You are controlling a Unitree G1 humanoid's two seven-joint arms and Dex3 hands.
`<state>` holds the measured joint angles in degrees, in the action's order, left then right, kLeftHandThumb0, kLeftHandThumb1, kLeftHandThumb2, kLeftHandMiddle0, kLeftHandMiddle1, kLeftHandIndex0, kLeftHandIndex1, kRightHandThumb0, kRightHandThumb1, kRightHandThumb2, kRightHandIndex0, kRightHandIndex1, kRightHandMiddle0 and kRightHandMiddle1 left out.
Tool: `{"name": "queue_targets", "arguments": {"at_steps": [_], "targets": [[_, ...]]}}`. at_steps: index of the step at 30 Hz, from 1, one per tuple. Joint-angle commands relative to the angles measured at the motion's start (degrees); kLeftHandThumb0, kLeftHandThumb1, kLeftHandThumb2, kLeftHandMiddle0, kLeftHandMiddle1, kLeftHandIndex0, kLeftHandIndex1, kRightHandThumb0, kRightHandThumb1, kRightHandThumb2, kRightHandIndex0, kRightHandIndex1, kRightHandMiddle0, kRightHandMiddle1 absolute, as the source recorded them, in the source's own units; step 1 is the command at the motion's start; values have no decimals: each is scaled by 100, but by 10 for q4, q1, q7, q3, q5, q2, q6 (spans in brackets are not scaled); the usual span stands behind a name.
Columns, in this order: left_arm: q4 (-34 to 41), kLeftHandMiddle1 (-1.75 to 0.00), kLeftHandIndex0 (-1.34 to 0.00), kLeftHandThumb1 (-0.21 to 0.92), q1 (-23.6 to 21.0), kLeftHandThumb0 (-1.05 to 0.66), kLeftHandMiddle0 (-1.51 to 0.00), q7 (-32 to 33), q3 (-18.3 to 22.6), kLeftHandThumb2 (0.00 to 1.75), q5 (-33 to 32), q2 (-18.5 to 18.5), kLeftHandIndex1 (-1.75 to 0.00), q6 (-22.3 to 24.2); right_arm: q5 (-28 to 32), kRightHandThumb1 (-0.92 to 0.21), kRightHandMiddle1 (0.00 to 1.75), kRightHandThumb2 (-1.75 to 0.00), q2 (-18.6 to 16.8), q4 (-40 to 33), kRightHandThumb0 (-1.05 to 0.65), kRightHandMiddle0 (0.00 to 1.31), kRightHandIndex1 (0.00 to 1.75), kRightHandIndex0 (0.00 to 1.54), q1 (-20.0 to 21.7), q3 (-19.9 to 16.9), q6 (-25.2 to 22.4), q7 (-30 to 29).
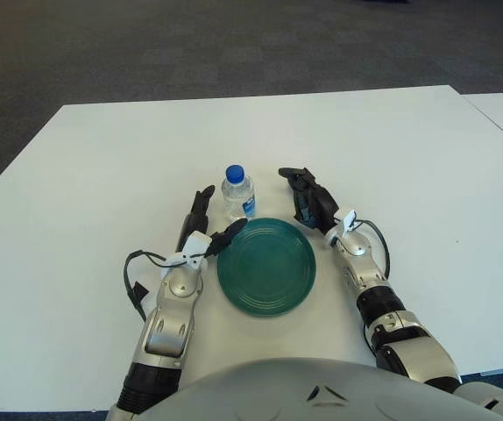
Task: Put the bottle into the plate.
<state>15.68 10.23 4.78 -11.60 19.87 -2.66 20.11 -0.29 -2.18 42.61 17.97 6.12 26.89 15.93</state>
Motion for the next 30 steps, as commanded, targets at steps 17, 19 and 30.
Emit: {"name": "queue_targets", "arguments": {"at_steps": [17, 19, 30], "targets": [[7, 0, 0, 92, -40, -105, -7, -28, -21, 41, 49, -25, -13, 48, -3, -92, 81, -99, 1, 92, -88, 0, 0, 35, 13, -13, 2, -31], [2, 0, 0, 92, -44, -105, -7, -30, -18, 40, 45, -24, -13, 46, 6, -92, 80, -99, 4, 87, -88, 0, 0, 33, 12, -21, 5, -25], [-30, -1, 0, 92, -61, -105, -11, -16, -4, 27, 29, -7, -32, 41, 39, -92, 87, -93, 20, 36, -91, 1, 2, 34, -17, -65, -3, -23]]}}
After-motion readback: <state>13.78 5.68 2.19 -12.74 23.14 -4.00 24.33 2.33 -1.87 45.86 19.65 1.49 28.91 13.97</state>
